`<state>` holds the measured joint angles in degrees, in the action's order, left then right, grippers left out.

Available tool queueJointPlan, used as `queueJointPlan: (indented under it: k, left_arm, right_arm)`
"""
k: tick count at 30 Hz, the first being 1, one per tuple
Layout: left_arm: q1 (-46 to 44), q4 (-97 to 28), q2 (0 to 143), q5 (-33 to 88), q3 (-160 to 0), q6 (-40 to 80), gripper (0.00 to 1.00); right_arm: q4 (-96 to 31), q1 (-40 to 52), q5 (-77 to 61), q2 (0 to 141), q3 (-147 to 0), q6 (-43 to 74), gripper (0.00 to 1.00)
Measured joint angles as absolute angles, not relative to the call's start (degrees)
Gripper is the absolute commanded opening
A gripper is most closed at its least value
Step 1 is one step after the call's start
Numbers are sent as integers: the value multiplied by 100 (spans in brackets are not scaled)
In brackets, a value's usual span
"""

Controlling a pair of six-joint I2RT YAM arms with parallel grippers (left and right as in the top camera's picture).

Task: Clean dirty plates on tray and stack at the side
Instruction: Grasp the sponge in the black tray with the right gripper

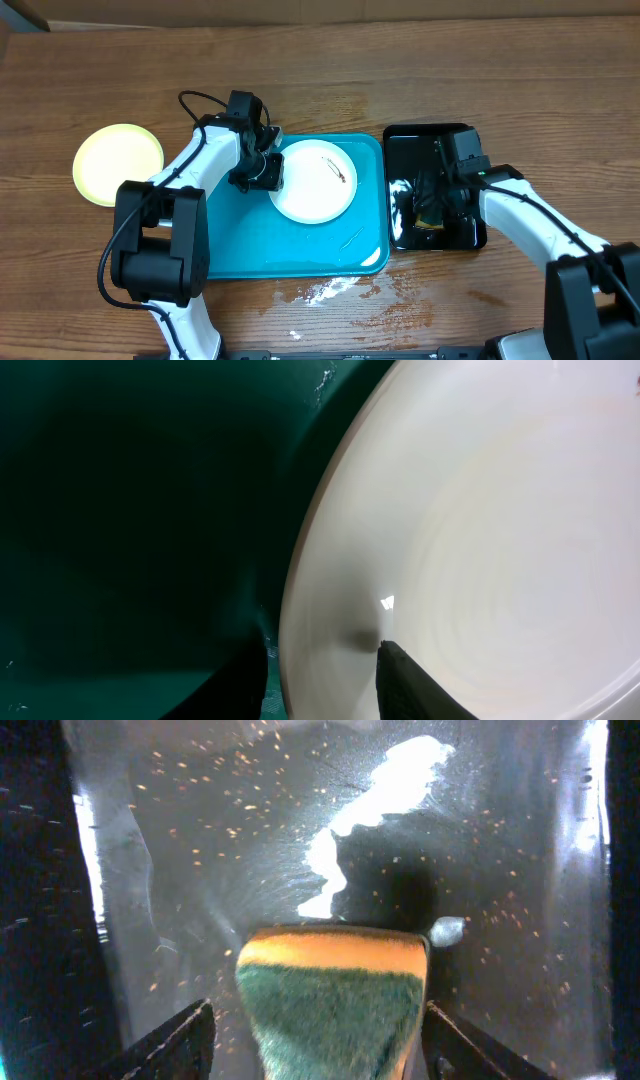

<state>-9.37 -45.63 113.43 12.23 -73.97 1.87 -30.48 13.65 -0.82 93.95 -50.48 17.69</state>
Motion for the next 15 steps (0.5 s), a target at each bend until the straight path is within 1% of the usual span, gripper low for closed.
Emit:
queueJointPlan:
  k: [1, 3, 4, 6, 7, 8, 9, 10, 11, 12, 13, 15]
  left_arm:
    - [-937, -4560, 11343, 1219, -7397, 226, 32]
    - [-937, -4563, 11343, 1199, -7397, 268, 27]
    - [-937, -4563, 11343, 1194, -7397, 281, 26]
    - [-934, -4550, 11343, 1179, -7384, 305, 26]
    - [-934, -4534, 11343, 1179, -7380, 305, 26]
    - [-937, -4512, 11343, 1181, -7378, 305, 26]
    - [-937, -4488, 11343, 1181, -7378, 303, 26]
    - [-937, -4462, 11343, 1181, -7376, 303, 26]
    - [-937, -4414, 11343, 1181, -7376, 294, 27]
    - [-937, -4375, 11343, 1179, -7376, 283, 32]
    - [-937, -4348, 11343, 1179, -7376, 274, 34]
    - [-937, -4303, 11343, 1181, -7376, 237, 35]
  right_arm:
    - [-3004, 1363, -67, 9476, -5048, 1752, 56]
    - [-2982, 1363, -54, 9581, -5048, 1737, 33]
    - [-2952, 1365, -43, 9618, -5048, 1723, 25]
    - [-2867, 1365, -40, 9655, -5048, 1767, 23]
    - [-2821, 1365, -32, 9662, -5048, 1741, 18]
    - [-2783, 1365, -23, 9666, -5048, 1734, 11]
    - [-2751, 1365, -14, 9666, -5057, 1750, 10]
    - [-2738, 1363, 1, 9668, -5065, 1756, 12]
    - [-2740, 1365, 3, 9668, -5085, 1737, 31]
    - [-2757, 1365, 5, 9673, -5118, 1732, 57]
    - [-2790, 1365, 3, 9677, -5164, 1721, 73]
    - [-2961, 1363, 10, 9677, -5308, 1732, 75]
